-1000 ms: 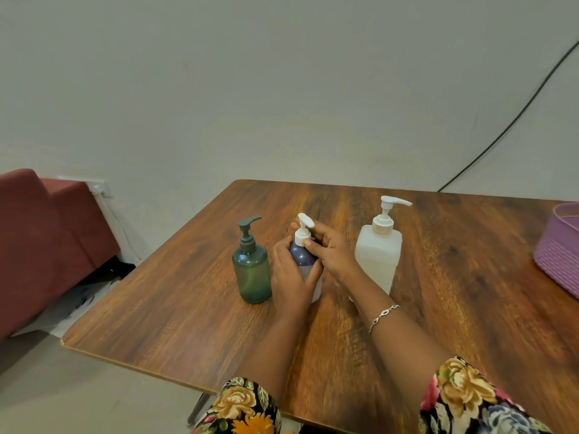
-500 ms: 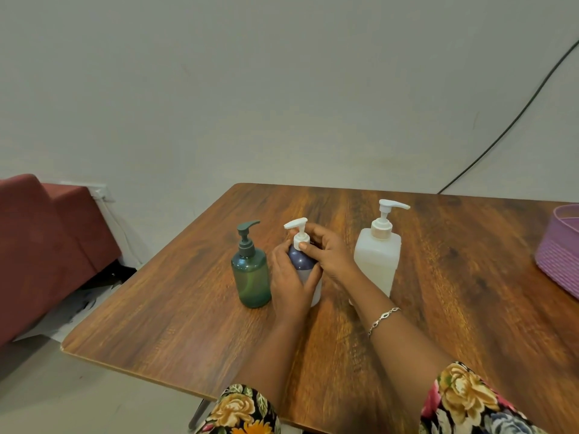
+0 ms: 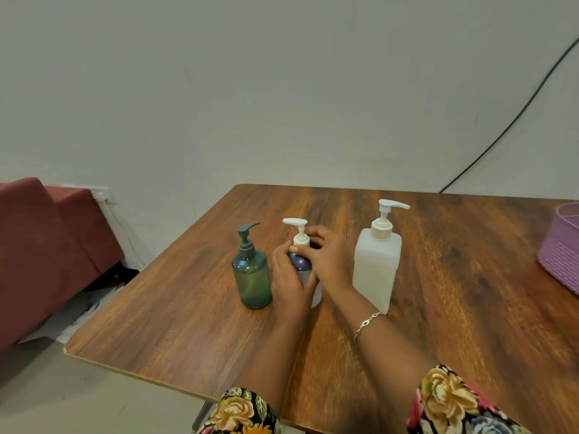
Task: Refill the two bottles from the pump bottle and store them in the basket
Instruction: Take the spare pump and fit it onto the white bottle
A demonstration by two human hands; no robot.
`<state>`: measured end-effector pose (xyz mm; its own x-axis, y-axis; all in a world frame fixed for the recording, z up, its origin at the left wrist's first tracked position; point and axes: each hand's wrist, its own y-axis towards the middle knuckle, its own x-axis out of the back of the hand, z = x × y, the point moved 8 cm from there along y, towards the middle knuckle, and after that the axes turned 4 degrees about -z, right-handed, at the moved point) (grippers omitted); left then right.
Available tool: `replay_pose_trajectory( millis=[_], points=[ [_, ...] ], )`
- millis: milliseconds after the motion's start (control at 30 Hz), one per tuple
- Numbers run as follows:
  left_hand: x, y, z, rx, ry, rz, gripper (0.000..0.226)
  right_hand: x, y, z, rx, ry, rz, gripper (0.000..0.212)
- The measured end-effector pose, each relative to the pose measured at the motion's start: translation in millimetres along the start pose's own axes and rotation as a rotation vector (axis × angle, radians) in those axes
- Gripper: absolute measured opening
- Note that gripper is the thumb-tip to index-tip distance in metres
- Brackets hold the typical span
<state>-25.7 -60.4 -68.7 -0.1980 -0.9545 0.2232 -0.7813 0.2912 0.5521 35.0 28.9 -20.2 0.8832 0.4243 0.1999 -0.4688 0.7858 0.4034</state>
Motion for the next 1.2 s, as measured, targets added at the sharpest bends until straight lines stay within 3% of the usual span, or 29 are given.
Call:
replay_pose_trajectory(
  millis=[133, 233, 367, 600, 833, 1067, 1200],
  points=[
    [1, 1, -3, -0.002, -0.041, 0.018, 0.071, -10, 7, 0, 0.009, -0.010, 0.287, 0.033],
    [-1, 1, 0, 0.008, -0.063, 0.028, 0.065, -14, 8, -1, -0.028, 0.033, 0.366, 0.036],
    [0, 1, -1, 0.009, -0.065, 0.019, 0.060, -12, 9, -3, -0.081, 0.050, 0.295, 0.034],
    [-2, 0, -5, -0.002, -0.077, 0.003, 0.063, -6, 4, 4, -0.004, -0.055, 0.158, 0.029],
    [-5, 1, -3, 0.004, -0.062, 0.010, 0.052, -7, 3, 6, 0.052, -0.129, 0.043, 0.025],
    [-4, -1, 2, 0.028, 0.035, 0.027, 0.055, -10, 1, 2, 0.109, -0.181, 0.144, 0.026],
    [-3, 2, -1, 0.026, 0.058, 0.028, 0.055, -12, -3, 4, 0.078, -0.192, 0.272, 0.042]
  ],
)
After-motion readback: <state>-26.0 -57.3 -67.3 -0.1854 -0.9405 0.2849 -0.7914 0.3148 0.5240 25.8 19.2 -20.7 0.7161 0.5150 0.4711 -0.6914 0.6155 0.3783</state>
